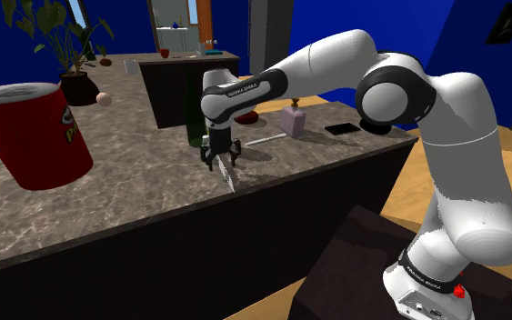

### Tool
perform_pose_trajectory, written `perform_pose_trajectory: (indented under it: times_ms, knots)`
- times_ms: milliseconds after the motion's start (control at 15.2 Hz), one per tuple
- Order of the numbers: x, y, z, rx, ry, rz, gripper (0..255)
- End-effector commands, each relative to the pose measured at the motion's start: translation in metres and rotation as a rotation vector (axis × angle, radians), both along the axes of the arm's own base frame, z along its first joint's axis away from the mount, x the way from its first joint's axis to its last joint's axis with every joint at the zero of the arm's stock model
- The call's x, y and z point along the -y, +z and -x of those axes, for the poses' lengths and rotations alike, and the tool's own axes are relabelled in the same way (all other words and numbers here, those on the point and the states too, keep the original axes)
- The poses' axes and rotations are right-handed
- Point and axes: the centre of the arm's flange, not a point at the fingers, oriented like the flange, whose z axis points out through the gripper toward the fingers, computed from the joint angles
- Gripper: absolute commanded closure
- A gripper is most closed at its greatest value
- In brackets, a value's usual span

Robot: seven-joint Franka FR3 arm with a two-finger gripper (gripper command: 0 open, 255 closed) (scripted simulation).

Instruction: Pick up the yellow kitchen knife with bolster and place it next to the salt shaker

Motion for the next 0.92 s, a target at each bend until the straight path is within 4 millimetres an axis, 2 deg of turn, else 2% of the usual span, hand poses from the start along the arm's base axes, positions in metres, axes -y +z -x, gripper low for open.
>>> perform_pose_trajectory:
  times_ms: [0,66,330,858]
  knots:
    - [0.0,0.0,0.0,0.0,0.0,0.0,0]
    - [0.0,0.0,0.0,0.0,0.0,0.0,0]
    - [0.003,0.05,-0.004,0.0,0.0,0.0,0]
    - [0.003,0.05,-0.004,0.0,0.0,0.0,0]
